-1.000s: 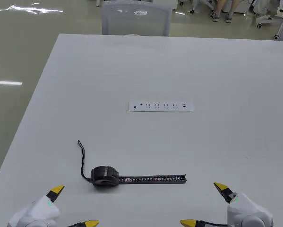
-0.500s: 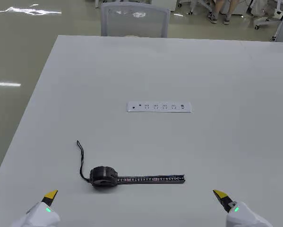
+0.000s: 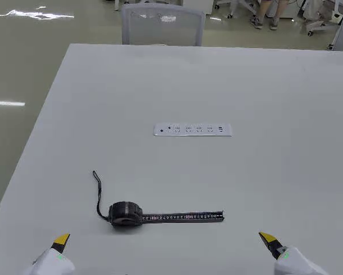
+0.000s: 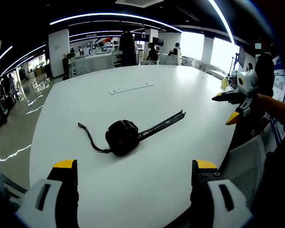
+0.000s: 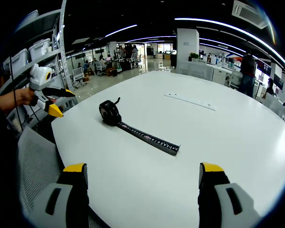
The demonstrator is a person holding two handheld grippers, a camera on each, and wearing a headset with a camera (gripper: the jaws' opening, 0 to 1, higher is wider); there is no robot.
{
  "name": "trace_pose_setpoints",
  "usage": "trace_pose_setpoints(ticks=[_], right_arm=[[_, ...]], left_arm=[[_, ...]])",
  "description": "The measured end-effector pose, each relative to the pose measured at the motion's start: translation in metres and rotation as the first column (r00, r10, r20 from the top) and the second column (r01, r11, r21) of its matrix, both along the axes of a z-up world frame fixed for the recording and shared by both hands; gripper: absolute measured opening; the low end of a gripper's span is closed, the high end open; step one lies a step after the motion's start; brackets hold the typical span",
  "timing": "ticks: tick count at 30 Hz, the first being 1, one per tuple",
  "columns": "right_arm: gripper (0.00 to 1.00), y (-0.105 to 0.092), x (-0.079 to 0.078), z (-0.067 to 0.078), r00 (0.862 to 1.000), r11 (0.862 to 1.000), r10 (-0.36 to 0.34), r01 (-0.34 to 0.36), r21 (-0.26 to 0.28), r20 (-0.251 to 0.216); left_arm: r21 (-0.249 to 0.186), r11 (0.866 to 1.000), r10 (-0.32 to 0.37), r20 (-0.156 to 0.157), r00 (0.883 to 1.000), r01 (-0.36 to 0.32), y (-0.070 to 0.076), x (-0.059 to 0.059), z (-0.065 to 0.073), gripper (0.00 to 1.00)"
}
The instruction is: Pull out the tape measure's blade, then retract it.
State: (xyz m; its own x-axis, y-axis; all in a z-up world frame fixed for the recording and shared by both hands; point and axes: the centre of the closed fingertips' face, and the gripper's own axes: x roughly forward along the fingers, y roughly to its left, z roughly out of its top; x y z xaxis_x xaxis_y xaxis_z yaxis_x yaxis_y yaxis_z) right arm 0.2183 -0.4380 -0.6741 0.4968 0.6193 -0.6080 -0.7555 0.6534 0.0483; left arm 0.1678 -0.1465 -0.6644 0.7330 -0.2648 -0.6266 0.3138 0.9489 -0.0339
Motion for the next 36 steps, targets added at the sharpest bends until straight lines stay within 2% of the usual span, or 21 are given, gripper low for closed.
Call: trace_pose_setpoints(ticks=[3,10,15,18,23,30,36], right_arm=[[0.99,-0.001,-0.001,0.000,1.000,1.000,-0.001,0.001,0.000,-0.004],[0.98,-0.003,0.001,0.001,1.000,1.000,-0.002,0.002,-0.004,-0.002],[0.98,-0.004,0.002,0.001,1.000,1.000,0.006,-0.006,-0.006,0.003],[0.97,-0.005,0.003,0.001,1.000,1.000,0.011,-0.011,-0.009,0.005],[0.96,-0.005,0.006,0.003,0.999,0.999,0.027,-0.026,-0.019,0.017],[0.94,-0.006,0.013,0.003,0.998,0.998,0.054,-0.053,-0.015,0.033],[0.92,-0.007,0.018,0.000,0.996,0.997,0.079,-0.079,-0.021,0.027]], left_arm=[[0.010,1.000,0.018,0.002,1.000,-0.018,-0.001,0.001,-0.001,0.99],[-0.001,0.997,0.073,0.003,0.997,-0.073,-0.001,0.003,-0.003,0.99],[-0.007,0.991,0.133,0.019,0.991,-0.133,0.002,0.008,-0.003,0.99],[-0.002,0.990,0.144,0.028,0.989,-0.144,0.001,0.009,-0.004,0.99],[0.006,0.989,0.150,0.017,0.989,-0.150,-0.004,0.010,-0.008,0.99],[0.001,0.982,0.189,0.039,0.981,-0.189,-0.010,0.018,-0.008,0.99],[0.010,0.975,0.222,0.059,0.973,-0.223,-0.015,0.022,-0.010,0.99]])
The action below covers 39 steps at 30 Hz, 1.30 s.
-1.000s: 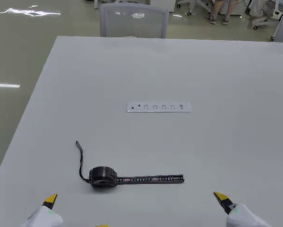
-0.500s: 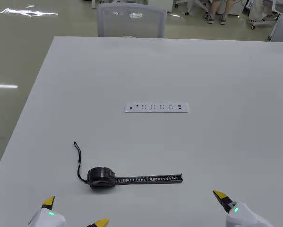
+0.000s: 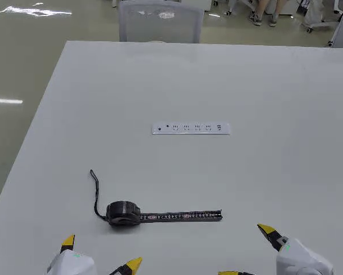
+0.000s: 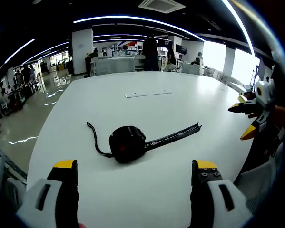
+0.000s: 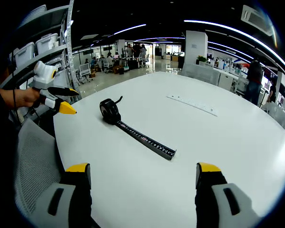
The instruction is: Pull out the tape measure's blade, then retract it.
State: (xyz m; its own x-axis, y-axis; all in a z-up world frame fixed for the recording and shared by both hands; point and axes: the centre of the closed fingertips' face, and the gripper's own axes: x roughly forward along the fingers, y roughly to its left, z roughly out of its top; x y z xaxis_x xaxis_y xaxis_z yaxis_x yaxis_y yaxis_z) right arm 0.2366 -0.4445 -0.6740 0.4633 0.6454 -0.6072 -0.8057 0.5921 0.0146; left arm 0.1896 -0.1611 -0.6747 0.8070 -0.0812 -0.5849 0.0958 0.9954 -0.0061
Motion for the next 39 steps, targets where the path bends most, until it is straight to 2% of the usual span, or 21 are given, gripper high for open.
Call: trace_pose_setpoints(ticks=[4,7,15,18,22,27,31,37,39], right_arm=[[0.90,0.002,0.002,-0.004,1.000,1.000,0.031,-0.031,0.001,-0.003],[0.89,0.003,0.003,-0.008,0.998,0.998,0.055,-0.055,-0.007,-0.008],[0.86,0.004,0.014,-0.012,0.993,0.993,0.117,-0.117,-0.020,0.008],[0.83,0.002,0.019,-0.017,0.988,0.987,0.156,-0.155,-0.037,0.008],[0.80,0.003,0.023,-0.021,0.979,0.978,0.205,-0.205,-0.037,0.005],[0.76,0.004,0.031,-0.028,0.961,0.960,0.276,-0.275,-0.049,0.018],[0.72,0.006,0.038,-0.032,0.939,0.939,0.342,-0.339,-0.060,0.030],[0.67,0.008,0.046,-0.039,0.912,0.910,0.409,-0.406,-0.087,0.025],[0.66,0.009,0.048,-0.042,0.898,0.895,0.438,-0.434,-0.098,0.024]], left_arm=[[-0.005,1.000,0.013,0.016,1.000,-0.013,-0.003,0.003,-0.001,0.99],[0.006,1.000,0.019,0.009,1.000,-0.019,-0.005,0.003,-0.005,0.99],[-0.016,0.997,0.076,0.043,0.996,-0.075,-0.007,0.014,-0.008,0.99],[-0.024,0.996,0.089,0.038,0.995,-0.089,-0.008,0.019,-0.010,0.99],[-0.021,0.994,0.108,0.048,0.993,-0.107,-0.007,0.024,-0.012,0.98],[-0.012,0.991,0.135,0.063,0.989,-0.134,-0.003,0.034,-0.017,0.97],[0.000,0.988,0.152,0.080,0.985,-0.152,-0.001,0.041,-0.020,0.95],[-0.004,0.985,0.171,0.082,0.982,-0.171,-0.001,0.047,-0.028,0.90],[0.003,0.985,0.170,0.079,0.982,-0.171,-0.001,0.047,-0.030,0.89]])
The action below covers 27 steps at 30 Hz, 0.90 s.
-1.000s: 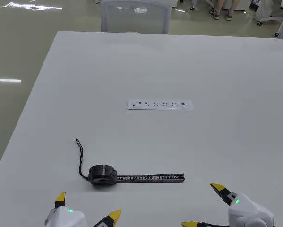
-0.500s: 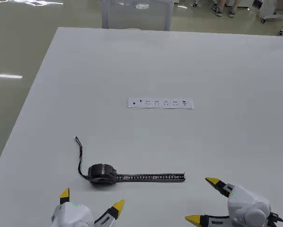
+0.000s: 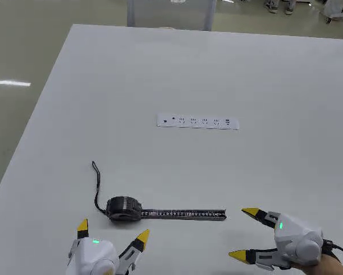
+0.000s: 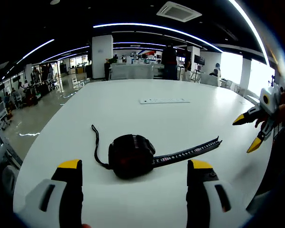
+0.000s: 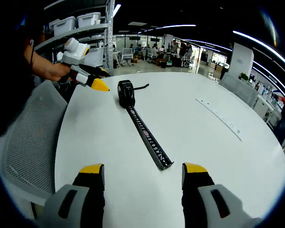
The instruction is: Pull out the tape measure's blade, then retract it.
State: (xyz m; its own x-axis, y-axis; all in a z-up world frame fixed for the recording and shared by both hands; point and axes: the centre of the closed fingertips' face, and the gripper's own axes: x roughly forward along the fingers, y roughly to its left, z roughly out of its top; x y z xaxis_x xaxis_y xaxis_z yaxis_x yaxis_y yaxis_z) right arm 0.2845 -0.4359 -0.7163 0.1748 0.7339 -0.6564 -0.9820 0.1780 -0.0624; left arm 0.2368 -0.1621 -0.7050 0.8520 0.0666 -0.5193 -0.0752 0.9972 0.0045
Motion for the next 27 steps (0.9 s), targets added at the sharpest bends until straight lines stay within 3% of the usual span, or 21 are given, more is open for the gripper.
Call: trace_pose_setpoints(ticks=[8,18,27], right_arm=[[0.62,0.000,0.015,-0.013,0.999,0.999,0.052,-0.052,-0.018,-0.001],[0.53,0.001,0.035,-0.014,0.994,0.994,0.105,-0.105,0.004,0.020],[0.42,0.007,0.043,-0.028,0.984,0.984,0.176,-0.176,-0.012,-0.005]], left_arm=[[-0.005,1.000,0.026,-0.004,1.000,-0.026,0.002,0.010,-0.011,0.86],[-0.022,0.997,0.072,-0.012,0.997,-0.072,-0.002,0.028,-0.023,0.82],[-0.025,0.994,0.108,-0.001,0.994,-0.108,0.005,0.038,-0.027,0.80]])
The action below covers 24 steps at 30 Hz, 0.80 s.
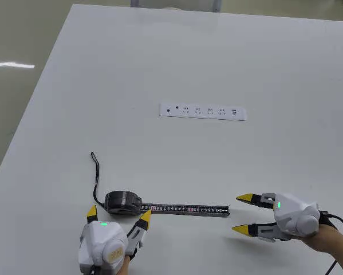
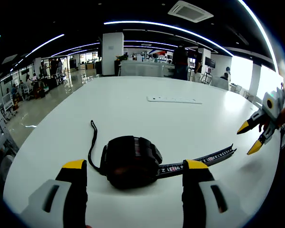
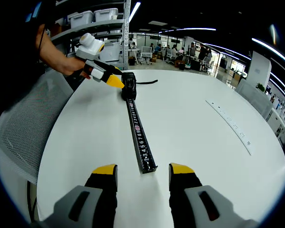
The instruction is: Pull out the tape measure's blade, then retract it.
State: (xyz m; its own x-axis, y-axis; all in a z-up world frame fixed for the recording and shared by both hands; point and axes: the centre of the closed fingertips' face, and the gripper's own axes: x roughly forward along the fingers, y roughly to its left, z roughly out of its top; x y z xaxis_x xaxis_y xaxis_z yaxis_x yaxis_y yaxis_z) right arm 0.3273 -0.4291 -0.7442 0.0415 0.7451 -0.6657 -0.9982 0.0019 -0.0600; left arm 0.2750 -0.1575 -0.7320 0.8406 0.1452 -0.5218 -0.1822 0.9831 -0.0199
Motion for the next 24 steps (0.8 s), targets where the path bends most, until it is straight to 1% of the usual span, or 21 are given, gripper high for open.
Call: trace_pose_setpoints(ticks=[2,5,7,12,16,19,22,24], right_arm=[[0.41,0.002,0.001,-0.003,1.000,1.000,0.014,-0.014,-0.005,-0.009],[0.39,0.003,0.004,-0.008,1.000,1.000,0.025,-0.025,-0.013,-0.018],[0.38,0.003,0.006,-0.011,0.999,0.999,0.030,-0.030,-0.020,-0.026],[0.36,0.001,0.008,-0.021,0.999,0.999,0.026,-0.028,-0.028,-0.044],[0.33,0.001,0.008,-0.024,0.998,0.999,0.026,-0.028,-0.029,-0.051],[0.30,0.002,0.008,-0.026,0.998,0.999,0.031,-0.033,-0.028,-0.057],[0.28,0.004,0.009,-0.026,0.998,0.999,0.023,-0.025,-0.023,-0.064],[0.25,0.004,0.010,-0.027,0.998,0.999,0.027,-0.028,-0.021,-0.062]], left_arm=[[-0.001,1.000,0.005,0.011,1.000,-0.005,0.001,0.003,0.000,0.80],[-0.018,1.000,0.014,0.029,0.999,-0.014,0.001,0.008,0.000,0.79],[-0.013,1.000,0.015,0.023,1.000,-0.014,0.000,0.011,-0.002,0.78],[-0.018,1.000,0.022,0.020,1.000,-0.022,-0.001,0.014,-0.004,0.77],[-0.032,0.998,0.051,0.011,0.999,-0.050,0.002,0.014,-0.009,0.75],[-0.052,0.996,0.072,0.003,0.997,-0.072,0.003,0.014,-0.012,0.74],[-0.054,0.995,0.083,-0.007,0.997,-0.083,0.004,0.014,-0.017,0.71],[-0.057,0.995,0.088,-0.001,0.996,-0.088,0.004,0.015,-0.016,0.71]])
